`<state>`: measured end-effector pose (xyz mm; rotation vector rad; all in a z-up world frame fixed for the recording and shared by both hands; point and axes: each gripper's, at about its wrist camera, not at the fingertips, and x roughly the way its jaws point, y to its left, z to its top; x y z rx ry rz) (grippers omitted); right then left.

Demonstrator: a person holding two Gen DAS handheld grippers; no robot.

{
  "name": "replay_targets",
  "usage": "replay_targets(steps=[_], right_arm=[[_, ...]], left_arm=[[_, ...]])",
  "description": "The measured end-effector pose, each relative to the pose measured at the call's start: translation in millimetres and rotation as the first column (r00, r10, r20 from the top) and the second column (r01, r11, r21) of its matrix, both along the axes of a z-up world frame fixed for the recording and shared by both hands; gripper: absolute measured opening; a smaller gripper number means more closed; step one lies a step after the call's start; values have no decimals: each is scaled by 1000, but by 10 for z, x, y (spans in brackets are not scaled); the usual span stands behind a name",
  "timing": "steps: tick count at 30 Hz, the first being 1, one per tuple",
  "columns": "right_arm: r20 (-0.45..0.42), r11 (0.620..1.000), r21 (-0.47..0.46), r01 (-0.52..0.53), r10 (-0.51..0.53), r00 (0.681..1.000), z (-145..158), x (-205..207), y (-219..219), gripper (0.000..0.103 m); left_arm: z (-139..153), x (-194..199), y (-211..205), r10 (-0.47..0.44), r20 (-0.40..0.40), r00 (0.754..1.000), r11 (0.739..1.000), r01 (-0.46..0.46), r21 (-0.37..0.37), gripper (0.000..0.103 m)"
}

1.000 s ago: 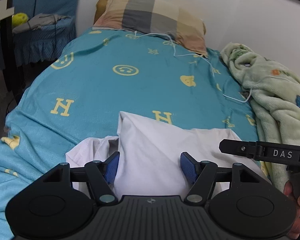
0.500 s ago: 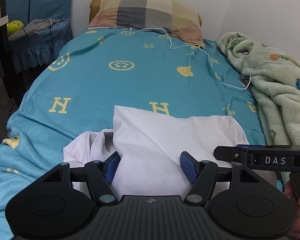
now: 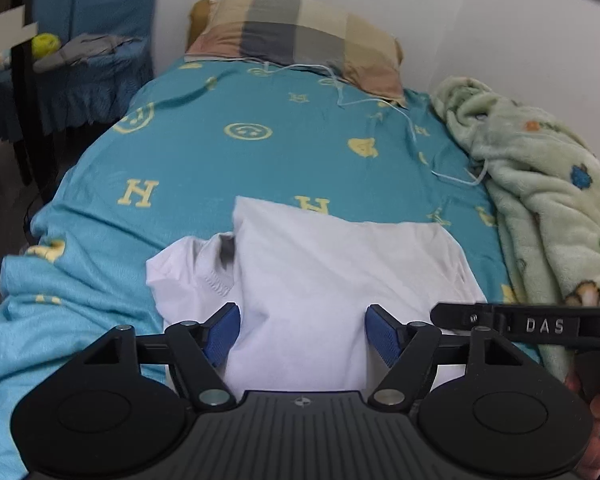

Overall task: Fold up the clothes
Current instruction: 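Grasp the folded white shirt from its sides with both grippers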

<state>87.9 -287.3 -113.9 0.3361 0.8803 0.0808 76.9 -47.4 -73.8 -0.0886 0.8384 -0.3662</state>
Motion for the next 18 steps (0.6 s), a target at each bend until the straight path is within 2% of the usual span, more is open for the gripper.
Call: replay_targets(steps=[2, 5, 7, 9, 12, 15, 18], right_arm=[[-8, 1000, 11, 3, -3, 1000, -48, 21, -7, 62], [8, 998, 62, 33, -34, 999, 15, -28, -87, 62], [19, 993, 106, 53, -55, 998, 70, -94, -155, 63], [26, 987, 146, 66, -71, 997, 117, -148, -215, 63], [20, 966, 242, 92, -99, 995, 159, -198, -311, 63], [-2, 928, 354, 118, -126, 992, 159, -223, -390, 64], [-47, 872, 465, 155, -151, 987, 98, -251, -445, 64]], left_arm=[[29, -70, 65, 38, 5, 999, 999, -38, -23, 70], [158, -245, 163, 65, 22, 998, 996, -64, -66, 73], [211, -342, 265, 87, -12, 996, 986, -88, -145, 79], [178, -404, 389, 115, -98, 989, 957, -136, -255, 81], [4, -427, 527, 125, -245, 962, 897, -215, -386, 81], [-216, -347, 588, 133, -359, 924, 847, -294, -443, 80], [-455, -260, 631, 152, -455, 878, 788, -385, -481, 73]])
